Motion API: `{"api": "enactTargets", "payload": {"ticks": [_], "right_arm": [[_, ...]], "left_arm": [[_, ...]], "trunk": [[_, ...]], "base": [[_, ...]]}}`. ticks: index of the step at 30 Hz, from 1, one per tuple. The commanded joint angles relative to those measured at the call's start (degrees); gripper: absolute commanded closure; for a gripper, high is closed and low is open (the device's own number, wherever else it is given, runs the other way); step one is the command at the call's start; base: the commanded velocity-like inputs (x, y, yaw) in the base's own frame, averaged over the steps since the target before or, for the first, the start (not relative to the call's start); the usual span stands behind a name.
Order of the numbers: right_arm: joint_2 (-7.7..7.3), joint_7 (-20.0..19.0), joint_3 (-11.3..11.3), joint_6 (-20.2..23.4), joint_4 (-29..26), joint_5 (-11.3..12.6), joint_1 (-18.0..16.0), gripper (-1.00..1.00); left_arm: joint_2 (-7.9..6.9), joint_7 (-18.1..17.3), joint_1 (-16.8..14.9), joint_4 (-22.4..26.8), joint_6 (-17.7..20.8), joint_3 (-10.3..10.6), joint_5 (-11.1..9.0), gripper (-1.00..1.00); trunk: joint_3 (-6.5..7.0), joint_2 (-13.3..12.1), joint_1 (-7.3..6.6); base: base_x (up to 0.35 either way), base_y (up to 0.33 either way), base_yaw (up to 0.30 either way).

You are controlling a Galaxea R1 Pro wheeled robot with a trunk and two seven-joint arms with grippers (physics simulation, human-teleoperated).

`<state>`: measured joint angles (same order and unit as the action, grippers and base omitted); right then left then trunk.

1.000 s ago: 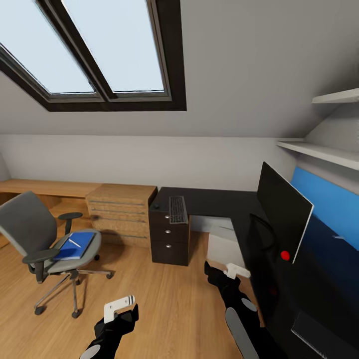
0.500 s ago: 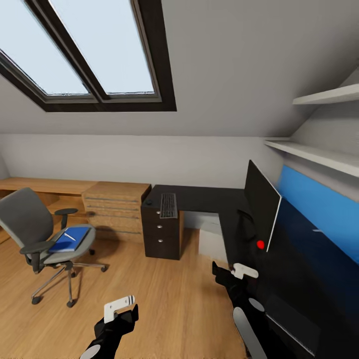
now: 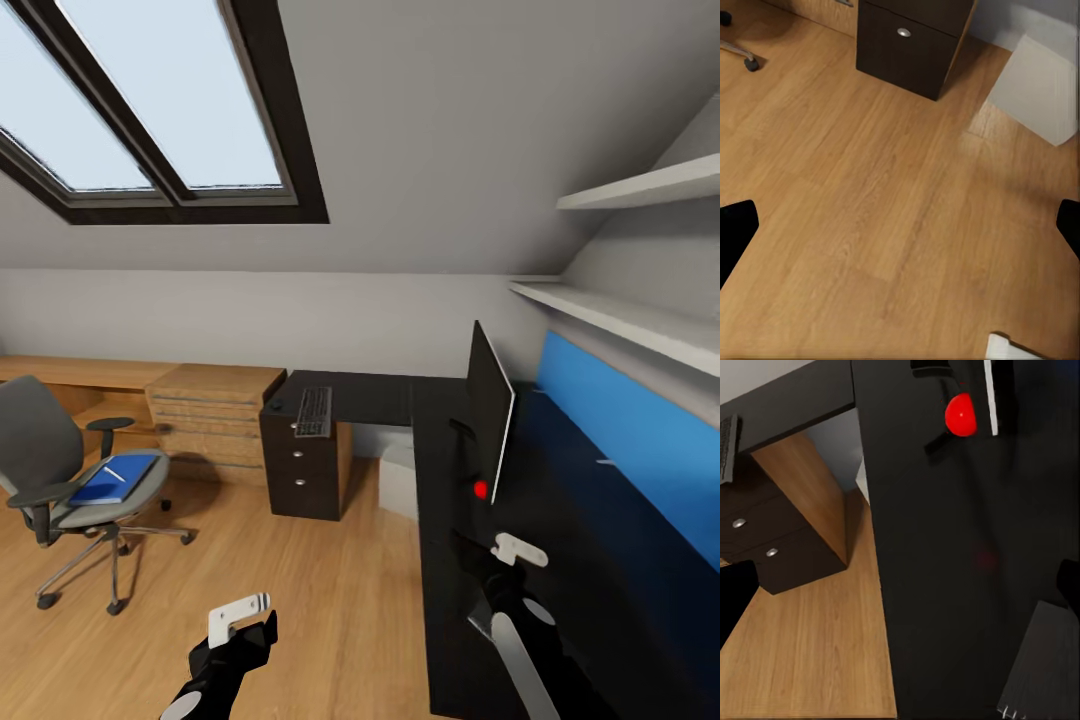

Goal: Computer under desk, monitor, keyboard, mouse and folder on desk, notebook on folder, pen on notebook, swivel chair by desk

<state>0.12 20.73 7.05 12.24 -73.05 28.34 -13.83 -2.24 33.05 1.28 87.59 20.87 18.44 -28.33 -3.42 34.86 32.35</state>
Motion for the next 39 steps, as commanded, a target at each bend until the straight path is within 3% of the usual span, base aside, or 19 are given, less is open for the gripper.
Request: {"api": "enactTargets", "payload": {"ticks": [1, 9, 18, 29, 34, 39], "right_arm": [[-0.02, 0.4, 0.0, 0.2, 0.4, 0.3, -0.1, -1.0], [-0.03, 0.4, -1.4, 0.1, 6.5, 0.3, -0.6, -1.0], [-0.09, 0.5, -1.6, -0.2, 10.0, 0.3, -1.3, -1.0], [-0.17, 0.3, -1.6, -0.4, 19.3, 0.1, -6.8, -1.0], [-0.64, 0.2, -1.6, -1.8, 24.0, -1.1, -9.6, -1.0], [-1.08, 0.3, -1.6, -3.7, 26.1, -4.7, -10.8, -1.0]], "left_arm": [[-0.04, 0.5, 0.0, 0.1, 0.1, 0.1, -0.4, -1.0], [-0.04, 0.4, 0.0, 0.1, 0.1, 0.1, -0.4, -1.0], [-0.04, 0.4, 0.0, 0.1, 0.2, 0.1, -0.4, -1.0], [-0.04, 0.3, 0.0, 0.2, 0.2, 0.1, -0.5, -1.0], [-0.04, 0.3, 0.0, 0.2, 0.3, 0.1, -0.5, -1.0], [-0.04, 0.3, -0.1, 0.2, 0.3, 0.1, -0.5, -1.0]], "trunk": [[-0.1, 0.1, 0.02], [-0.1, 0.1, 0.02], [-0.1, 0.1, 0.02], [-0.1, 0.1, 0.02], [-0.1, 0.1, 0.02], [-0.1, 0.1, 0.02]], "base": [[0.0, -0.338, 0.0], [0.0, -0.306, 0.0], [0.0, -0.065, 0.0], [0.0, -0.006, 0.0], [0.0, 0.0, 0.0], [0.0, 0.0, 0.0]]}}
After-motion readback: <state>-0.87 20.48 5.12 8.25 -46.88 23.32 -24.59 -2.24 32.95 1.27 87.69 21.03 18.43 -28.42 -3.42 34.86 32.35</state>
